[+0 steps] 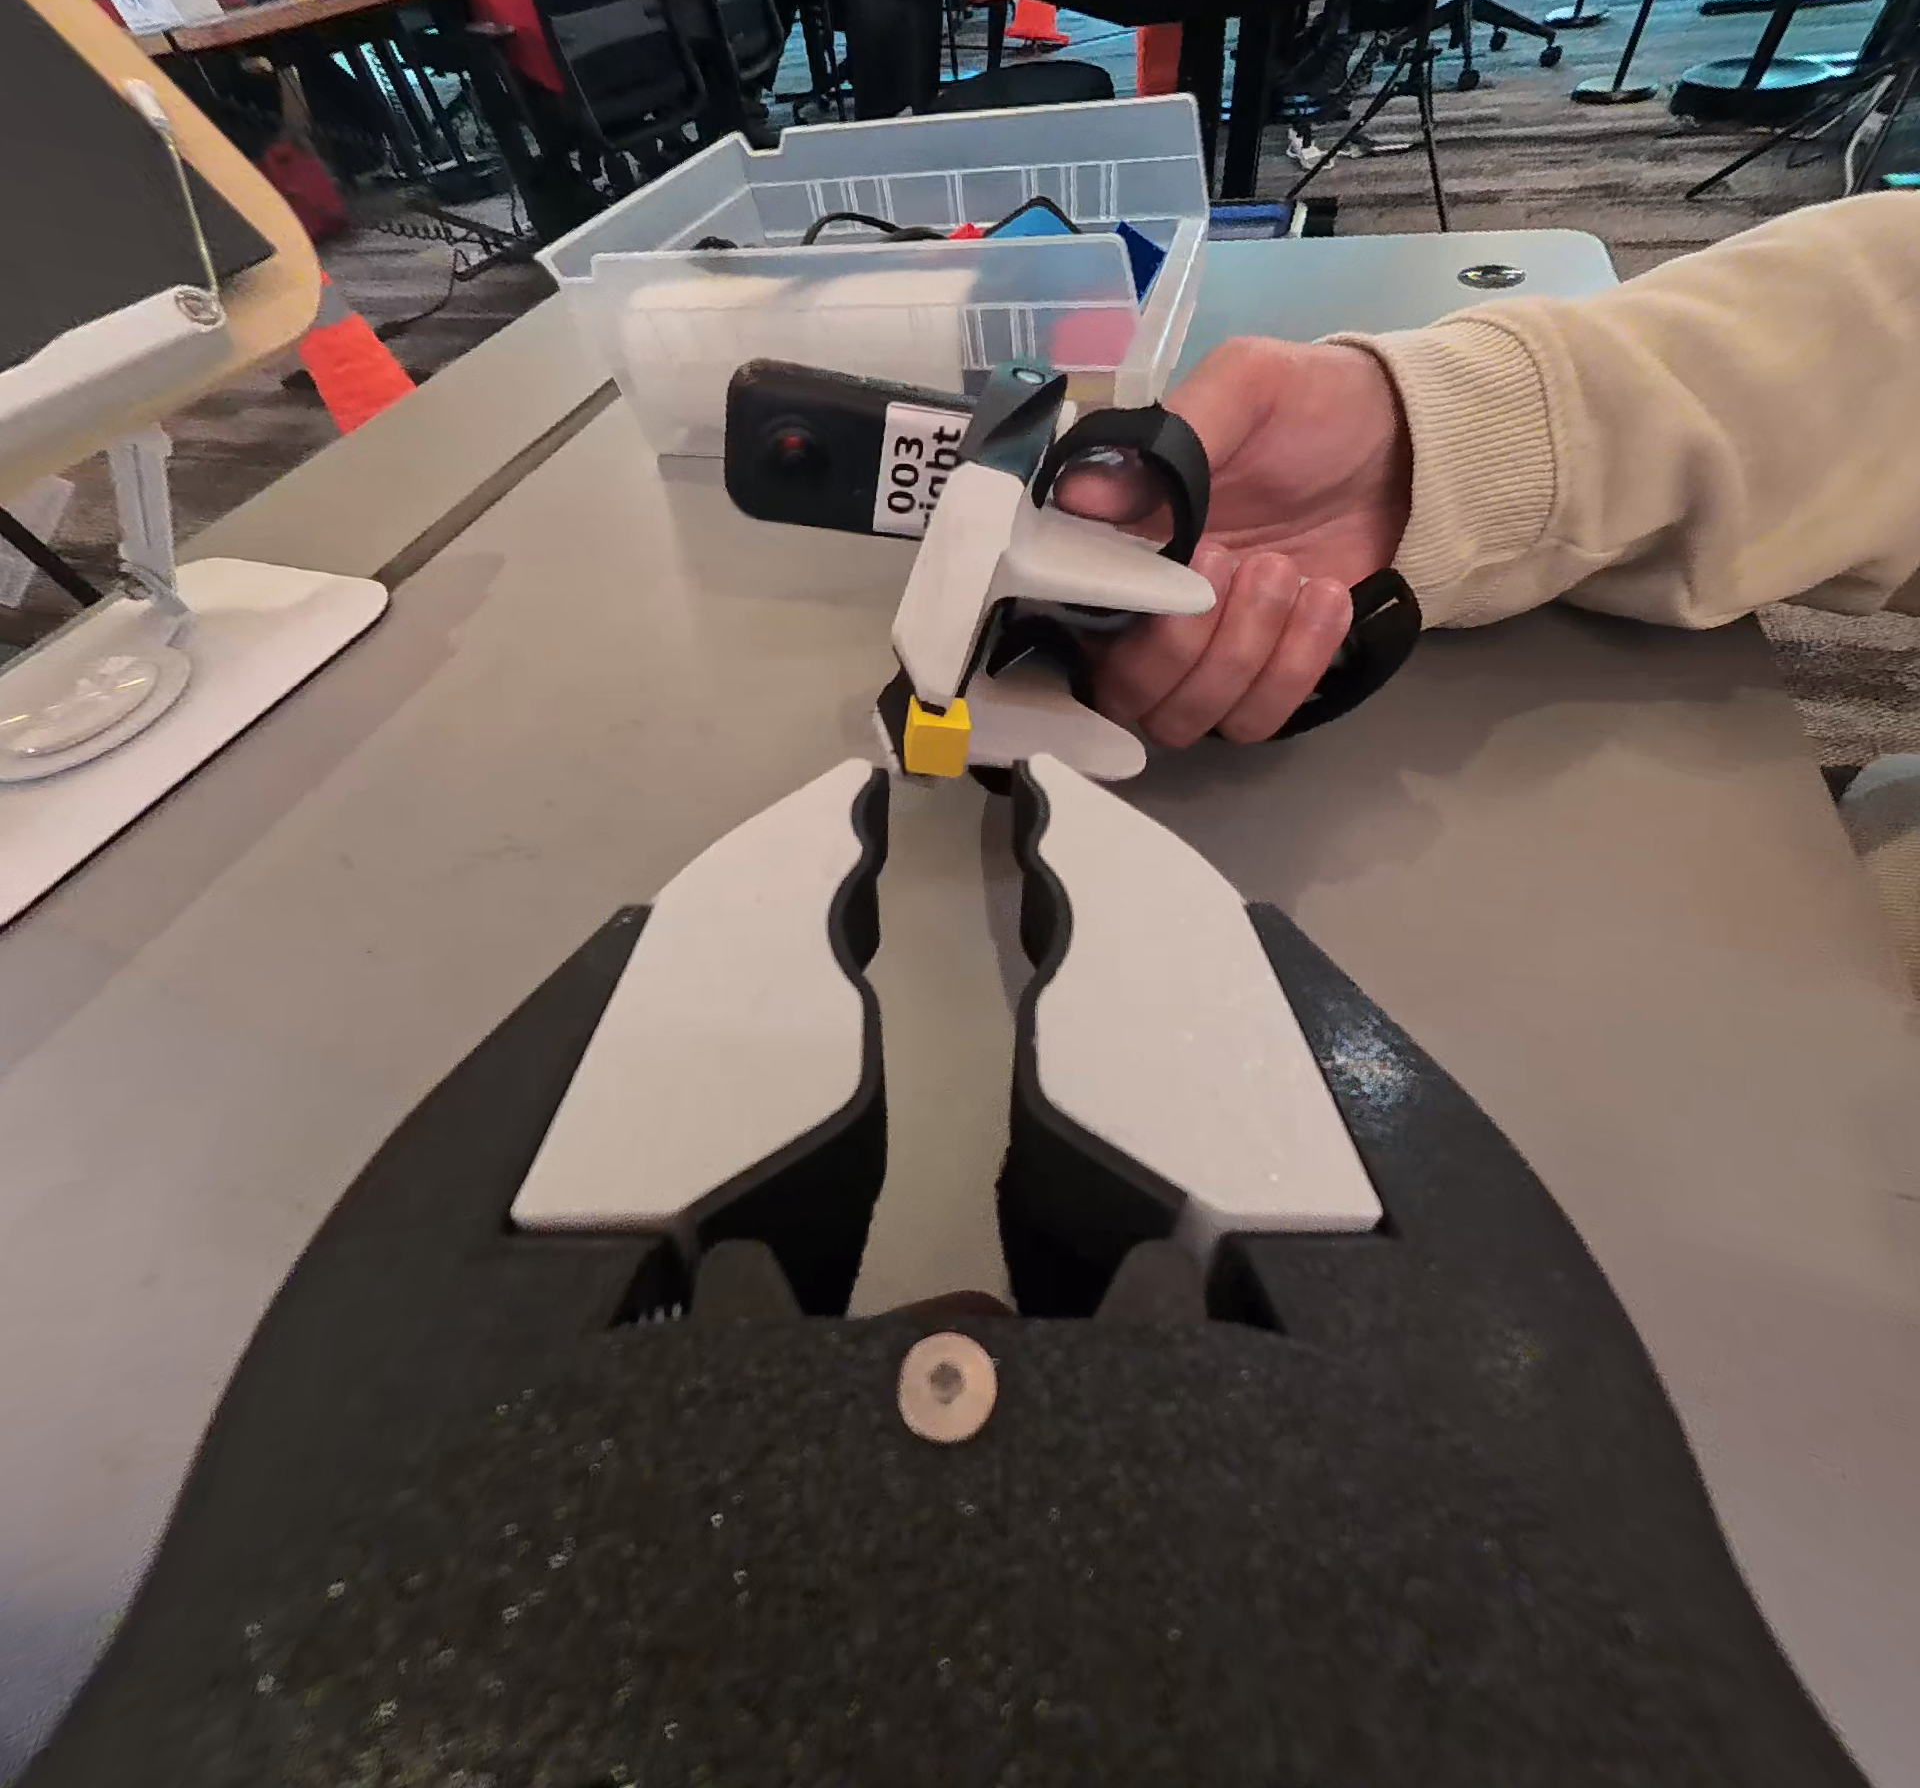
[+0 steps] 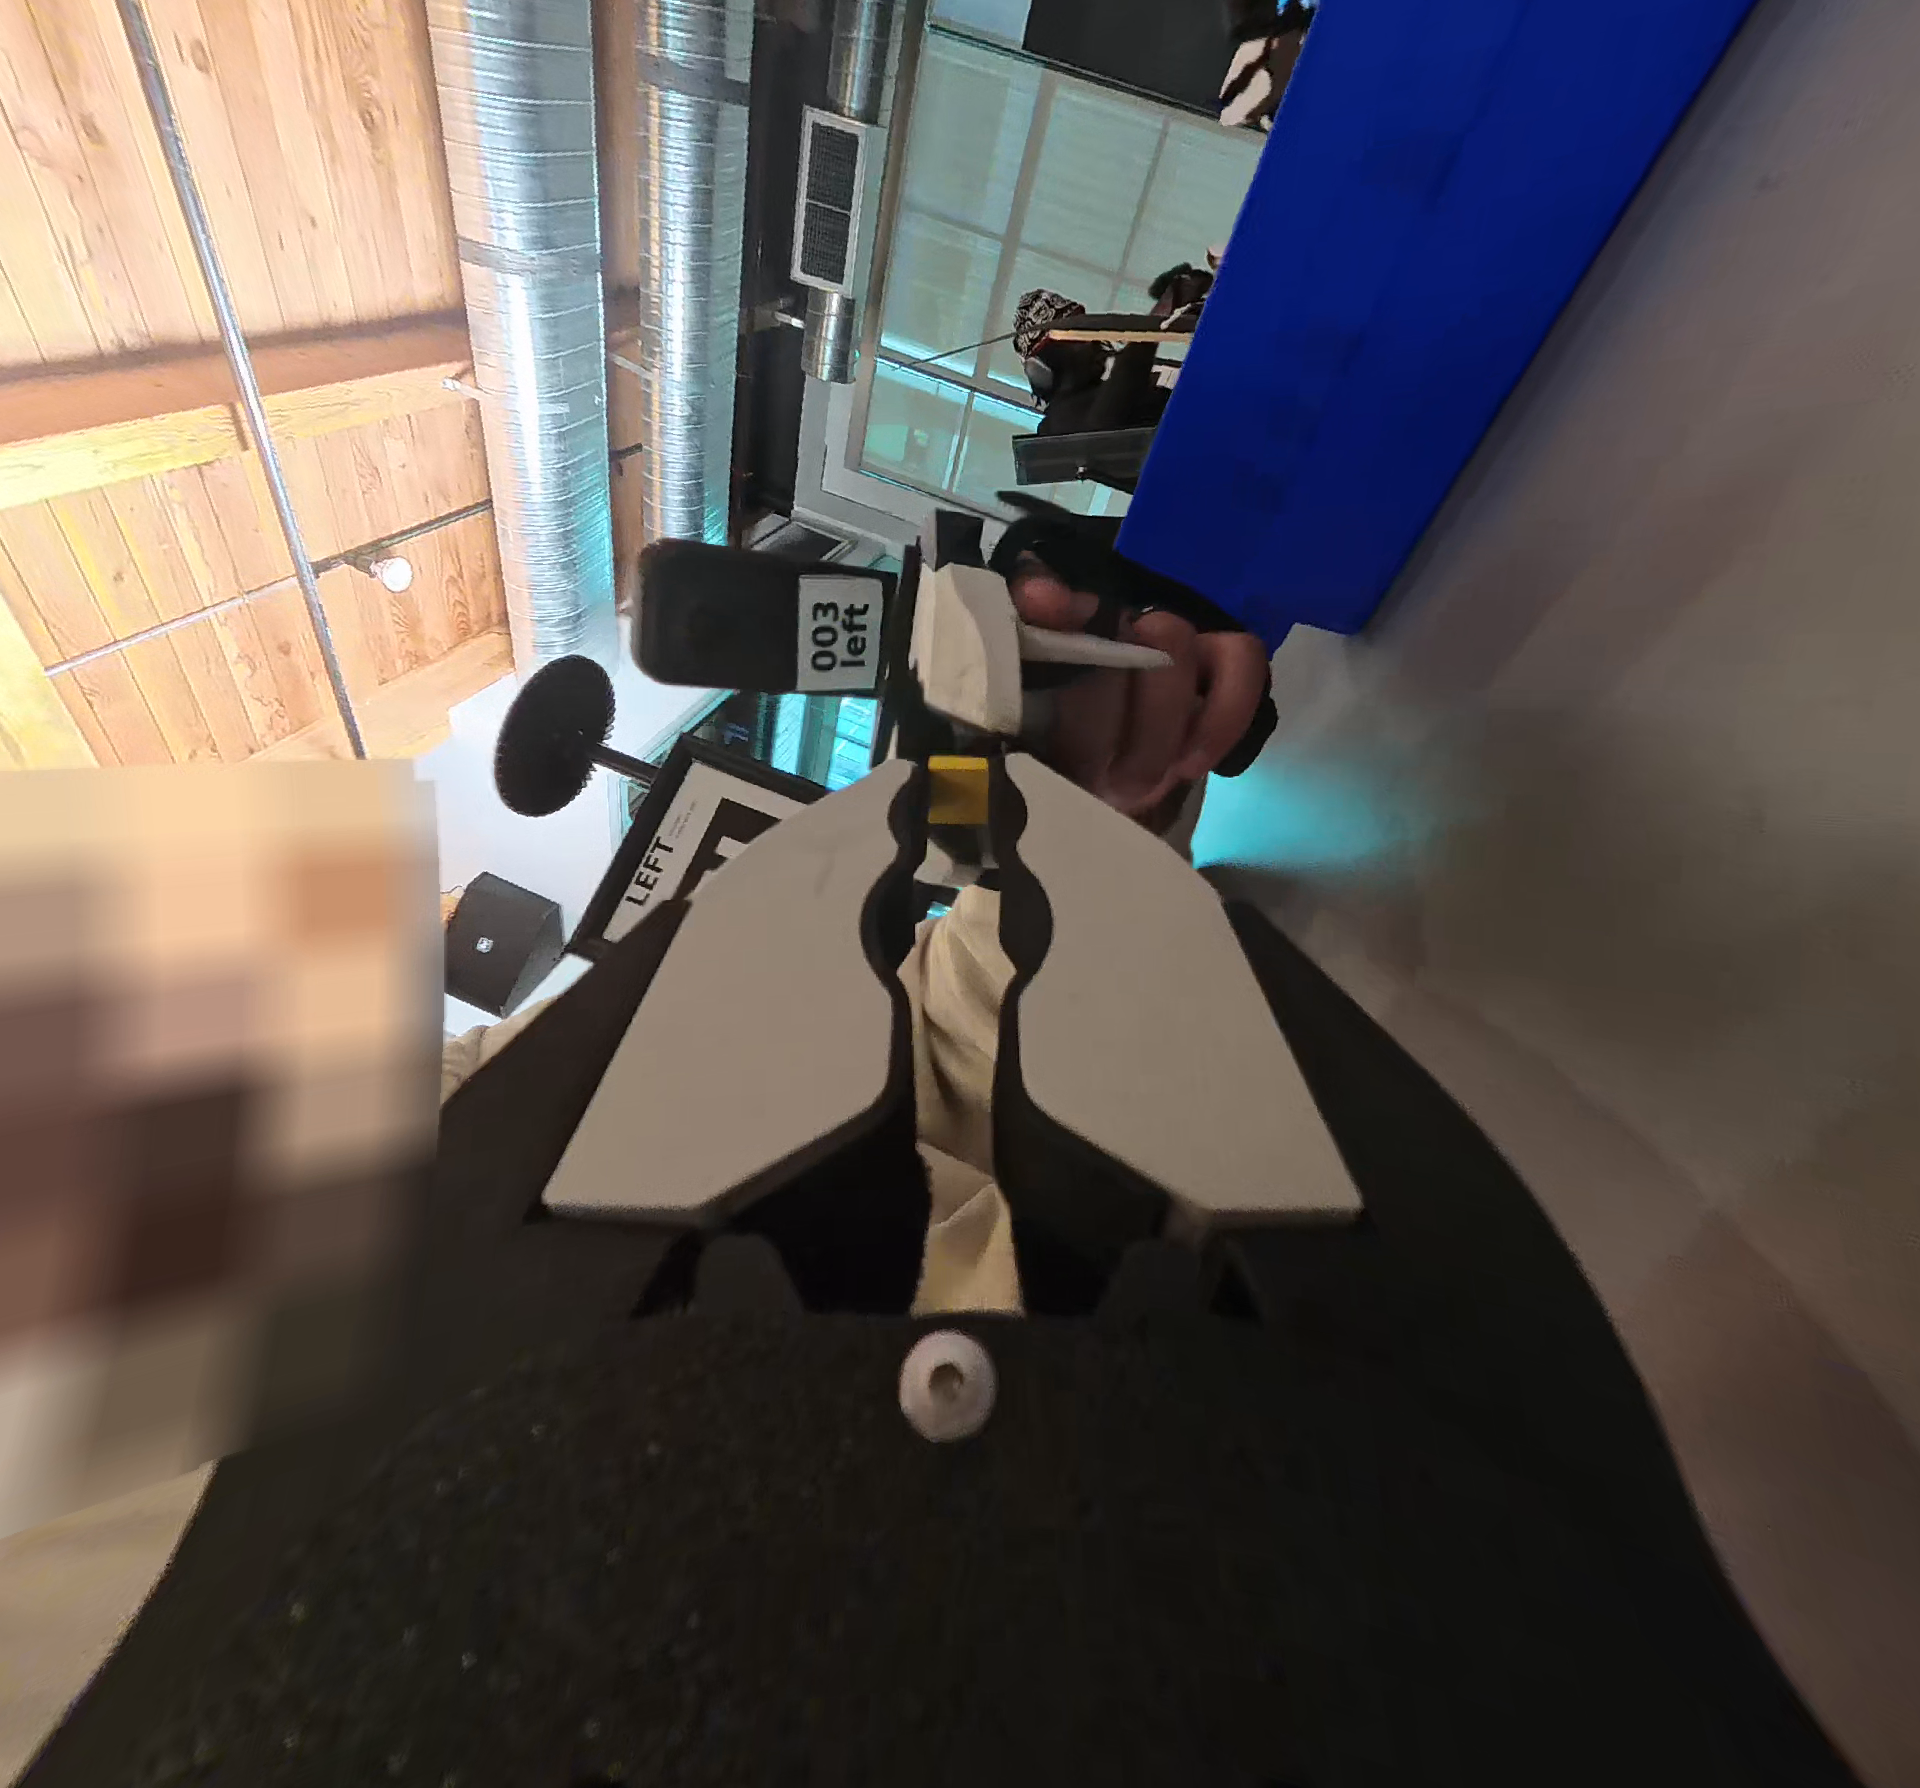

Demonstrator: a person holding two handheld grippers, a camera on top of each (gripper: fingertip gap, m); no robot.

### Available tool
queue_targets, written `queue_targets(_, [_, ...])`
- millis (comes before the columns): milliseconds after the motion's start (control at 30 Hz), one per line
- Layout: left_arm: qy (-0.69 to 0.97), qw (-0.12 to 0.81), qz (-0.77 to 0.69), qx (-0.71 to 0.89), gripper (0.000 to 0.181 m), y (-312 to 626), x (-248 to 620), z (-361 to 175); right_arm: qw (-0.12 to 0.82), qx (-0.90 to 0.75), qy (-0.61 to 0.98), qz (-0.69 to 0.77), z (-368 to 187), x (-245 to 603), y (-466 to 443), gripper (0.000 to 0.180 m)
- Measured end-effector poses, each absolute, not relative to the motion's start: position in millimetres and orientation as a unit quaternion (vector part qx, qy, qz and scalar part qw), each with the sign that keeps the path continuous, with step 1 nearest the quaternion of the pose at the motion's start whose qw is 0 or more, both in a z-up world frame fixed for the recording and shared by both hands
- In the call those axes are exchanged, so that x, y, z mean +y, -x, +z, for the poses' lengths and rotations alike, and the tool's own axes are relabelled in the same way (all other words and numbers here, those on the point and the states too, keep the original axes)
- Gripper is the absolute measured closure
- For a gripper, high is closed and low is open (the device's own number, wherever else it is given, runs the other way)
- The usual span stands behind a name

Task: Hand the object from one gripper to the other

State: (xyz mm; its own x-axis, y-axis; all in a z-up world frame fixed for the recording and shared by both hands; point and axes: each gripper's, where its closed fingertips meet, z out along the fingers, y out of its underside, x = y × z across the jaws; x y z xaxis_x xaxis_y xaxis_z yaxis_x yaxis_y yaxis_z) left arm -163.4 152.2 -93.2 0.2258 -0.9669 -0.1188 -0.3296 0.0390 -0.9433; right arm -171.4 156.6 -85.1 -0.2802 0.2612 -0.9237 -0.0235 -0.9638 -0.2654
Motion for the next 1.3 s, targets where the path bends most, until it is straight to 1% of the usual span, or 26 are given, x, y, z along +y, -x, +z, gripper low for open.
queue_targets(133, [0.611,0.506,-0.305,0.527,0.159,166,158,-93,0.123,-0.103,0.603,0.782,-86,162,168,0.169])
queue_targets(200, [0.614,0.514,-0.302,0.517,0.159,167,162,-90,0.179,-0.115,0.606,0.767,-84,168,167,0.169])
queue_targets(267, [0.626,0.500,-0.333,0.497,0.159,167,161,-88,0.261,-0.164,0.619,0.723,-85,172,166,0.169])
queue_targets(300, [0.635,0.487,-0.358,0.481,0.159,168,161,-86,0.316,-0.202,0.625,0.685,-85,174,165,0.169])
queue_targets(400, [0.655,0.432,-0.465,0.410,0.158,169,160,-74,0.513,-0.329,0.581,0.539,-72,175,159,0.169])
queue_targets(467, [0.661,0.384,-0.536,0.359,0.158,169,159,-65,0.603,-0.391,0.520,0.462,-54,165,157,0.169])
queue_targets(500, [0.659,0.357,-0.568,0.340,0.158,168,156,-61,0.628,-0.412,0.498,0.433,-49,161,157,0.169])
queue_targets(667, [0.641,0.256,-0.660,0.297,0.158,160,141,-53,0.637,-0.450,0.473,0.410,-45,148,164,0.169])
queue_targets(833, [0.635,0.203,-0.696,0.268,0.158,159,137,-54,0.643,-0.481,0.452,0.389,-46,141,165,0.169])
queue_targets(1033, [0.621,0.161,-0.721,0.261,0.158,159,130,-54,0.653,-0.518,0.433,0.343,-50,135,170,0.169])
queue_targets(1067, [0.617,0.156,-0.725,0.266,0.170,158,127,-54,0.654,-0.520,0.432,0.340,-51,135,170,0.169])
queue_targets(1233, [0.621,0.151,-0.724,0.262,0.171,159,129,-58,0.640,-0.515,0.445,0.356,-56,137,170,0.169])
queue_targets(1267, [0.619,0.151,-0.726,0.258,0.171,160,131,-57,0.635,-0.514,0.451,0.359,-57,138,170,0.167])
queue_targets(1300, [0.616,0.150,-0.730,0.254,0.171,162,132,-56,0.633,-0.512,0.457,0.358,-58,140,169,0.162])
